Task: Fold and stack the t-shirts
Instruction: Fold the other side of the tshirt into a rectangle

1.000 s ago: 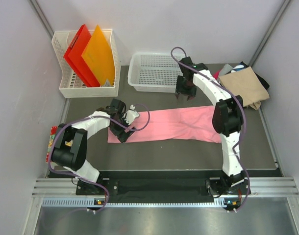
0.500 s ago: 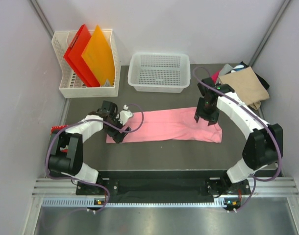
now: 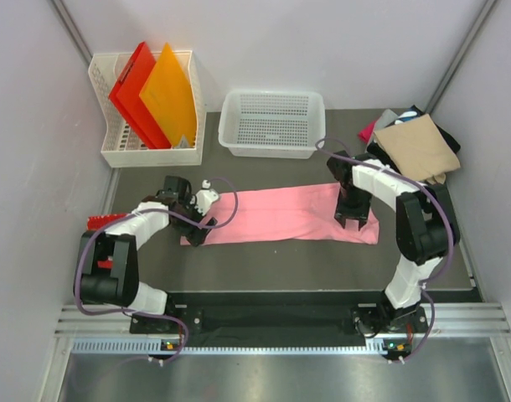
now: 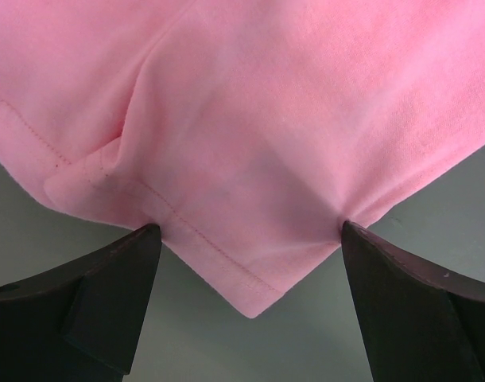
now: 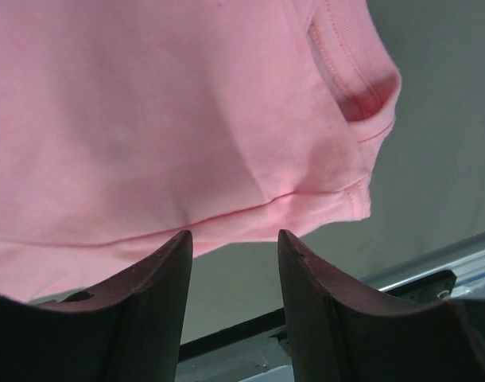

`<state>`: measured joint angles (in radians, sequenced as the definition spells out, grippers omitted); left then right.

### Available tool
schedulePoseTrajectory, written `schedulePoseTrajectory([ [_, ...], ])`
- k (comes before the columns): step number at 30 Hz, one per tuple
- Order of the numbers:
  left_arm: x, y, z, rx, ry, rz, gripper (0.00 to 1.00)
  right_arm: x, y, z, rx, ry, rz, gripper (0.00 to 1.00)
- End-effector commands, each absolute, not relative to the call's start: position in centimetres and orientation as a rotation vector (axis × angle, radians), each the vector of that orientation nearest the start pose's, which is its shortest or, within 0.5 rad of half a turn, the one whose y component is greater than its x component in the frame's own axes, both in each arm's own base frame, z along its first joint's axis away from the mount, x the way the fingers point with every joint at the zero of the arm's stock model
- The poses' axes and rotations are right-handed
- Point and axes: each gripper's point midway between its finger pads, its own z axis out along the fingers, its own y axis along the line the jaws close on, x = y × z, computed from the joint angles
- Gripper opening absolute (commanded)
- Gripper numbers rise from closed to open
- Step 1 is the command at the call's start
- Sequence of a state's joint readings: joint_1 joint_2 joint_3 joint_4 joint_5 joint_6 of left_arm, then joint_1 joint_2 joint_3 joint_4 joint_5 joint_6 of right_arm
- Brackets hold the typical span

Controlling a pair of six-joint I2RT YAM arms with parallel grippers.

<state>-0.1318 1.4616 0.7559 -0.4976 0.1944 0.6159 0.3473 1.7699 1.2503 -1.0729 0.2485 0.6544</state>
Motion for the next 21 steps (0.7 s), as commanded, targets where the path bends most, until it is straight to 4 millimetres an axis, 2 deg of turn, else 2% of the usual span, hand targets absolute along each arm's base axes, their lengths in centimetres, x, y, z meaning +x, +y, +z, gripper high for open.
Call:
schedulePoseTrajectory([
  [1, 21.0, 2.2, -1.5, 1.212, 2.800, 0.147, 0.99, 26.7, 5.0, 4.5, 0.430, 2.966, -0.539, 0.47],
  [5, 18.8, 3.9, -0.4, 1.235, 2.783, 0.154, 0.99, 26.3, 3.5, 3.9, 0.408, 3.000, -0.623, 0.46],
  [6, 18.5, 5.1, -0.2, 1.235, 2.774, 0.180, 0.99, 26.4, 3.2, 4.0, 0.405, 2.998, -0.638, 0.46],
  [7, 18.8, 5.5, 0.5, 1.220, 2.735, 0.219, 0.99, 26.3, 2.9, 4.1, 0.389, 3.007, -0.655, 0.46],
  [10, 18.6, 6.3, 0.6, 1.205, 2.715, 0.255, 0.99, 26.6, 1.6, 4.3, 0.379, 3.010, -0.722, 0.46],
  [13, 18.8, 5.8, 0.6, 1.142, 2.762, 0.196, 0.99, 27.3, 1.0, 4.3, 0.388, 3.015, -0.734, 0.46],
  [14, 19.7, 5.6, 1.2, 1.117, 2.756, 0.185, 0.99, 27.8, 1.1, 4.3, 0.388, 3.015, -0.724, 0.45],
  [16, 20.1, 5.0, 1.5, 1.067, 2.774, 0.133, 0.99, 28.1, 1.6, 4.4, 0.382, 3.027, -0.695, 0.44],
  [18, 21.1, 4.1, 2.5, 1.028, 2.753, 0.070, 0.99, 28.8, 2.1, 5.1, 0.378, 3.011, -0.664, 0.43],
  [21, 21.9, 3.6, 3.4, 0.999, 2.758, 0.016, 0.99, 29.9, 2.4, 7.8, 0.392, 2.933, -0.626, 0.43],
])
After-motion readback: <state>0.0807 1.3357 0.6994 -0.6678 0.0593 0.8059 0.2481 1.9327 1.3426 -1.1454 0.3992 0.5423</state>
